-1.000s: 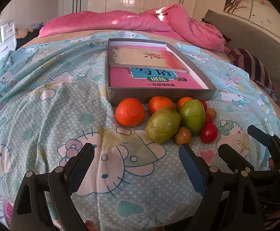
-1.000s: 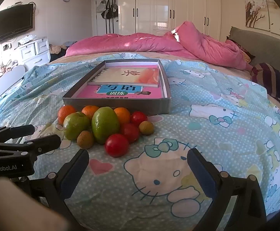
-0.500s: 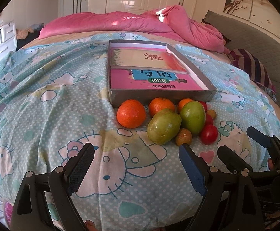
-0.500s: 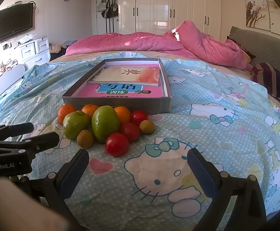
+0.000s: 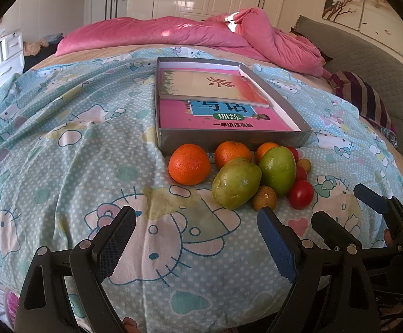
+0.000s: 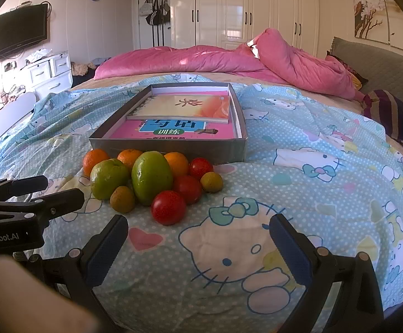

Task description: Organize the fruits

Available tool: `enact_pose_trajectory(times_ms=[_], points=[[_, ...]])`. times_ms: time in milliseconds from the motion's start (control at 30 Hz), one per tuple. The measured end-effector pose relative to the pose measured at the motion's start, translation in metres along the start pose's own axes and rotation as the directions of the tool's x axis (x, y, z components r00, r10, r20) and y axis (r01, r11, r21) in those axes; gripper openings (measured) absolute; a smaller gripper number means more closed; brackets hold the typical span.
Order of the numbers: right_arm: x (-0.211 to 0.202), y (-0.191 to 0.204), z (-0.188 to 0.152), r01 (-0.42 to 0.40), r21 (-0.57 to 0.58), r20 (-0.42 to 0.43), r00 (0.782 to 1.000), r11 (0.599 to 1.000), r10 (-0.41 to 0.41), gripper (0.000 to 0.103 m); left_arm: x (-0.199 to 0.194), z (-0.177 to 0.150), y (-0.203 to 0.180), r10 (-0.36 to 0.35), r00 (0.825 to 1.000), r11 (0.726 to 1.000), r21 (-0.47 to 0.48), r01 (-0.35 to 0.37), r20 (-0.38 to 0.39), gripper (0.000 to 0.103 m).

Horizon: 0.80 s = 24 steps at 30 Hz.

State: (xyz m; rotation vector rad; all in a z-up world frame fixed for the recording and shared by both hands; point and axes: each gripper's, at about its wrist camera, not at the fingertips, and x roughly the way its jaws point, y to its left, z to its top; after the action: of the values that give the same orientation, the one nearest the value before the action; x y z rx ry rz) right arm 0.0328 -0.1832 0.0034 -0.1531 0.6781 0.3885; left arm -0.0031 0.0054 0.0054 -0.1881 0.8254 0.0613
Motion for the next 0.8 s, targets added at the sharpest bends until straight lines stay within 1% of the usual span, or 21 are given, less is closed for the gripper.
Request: enact_pose_trajectory(times_ms=[633, 767, 800], points=[[0.006, 0.001, -0.002, -0.004, 0.0, -0.009, 1.0, 1.0, 0.004, 0.102, 0.002, 0.002, 0.001, -0.009, 1.0, 1.0, -0.008, 0.009, -0.006, 0.09], [0.009, 0.002, -0.002, -0.01, 0.0, -0.019, 1.0, 1.0, 0.01, 0.102, 0.007, 0.003, 0.004, -0.024, 1.0, 1.0, -0.015, 0.023, -0.021, 0.09], [0.01, 0.002, -0.002, -0.009, -0.002, -0.025, 1.0, 1.0, 0.009, 0.102, 0.011, 0.004, 0.004, -0.037, 0.999, 0.999, -0.022, 0.036, -0.03, 0.09]])
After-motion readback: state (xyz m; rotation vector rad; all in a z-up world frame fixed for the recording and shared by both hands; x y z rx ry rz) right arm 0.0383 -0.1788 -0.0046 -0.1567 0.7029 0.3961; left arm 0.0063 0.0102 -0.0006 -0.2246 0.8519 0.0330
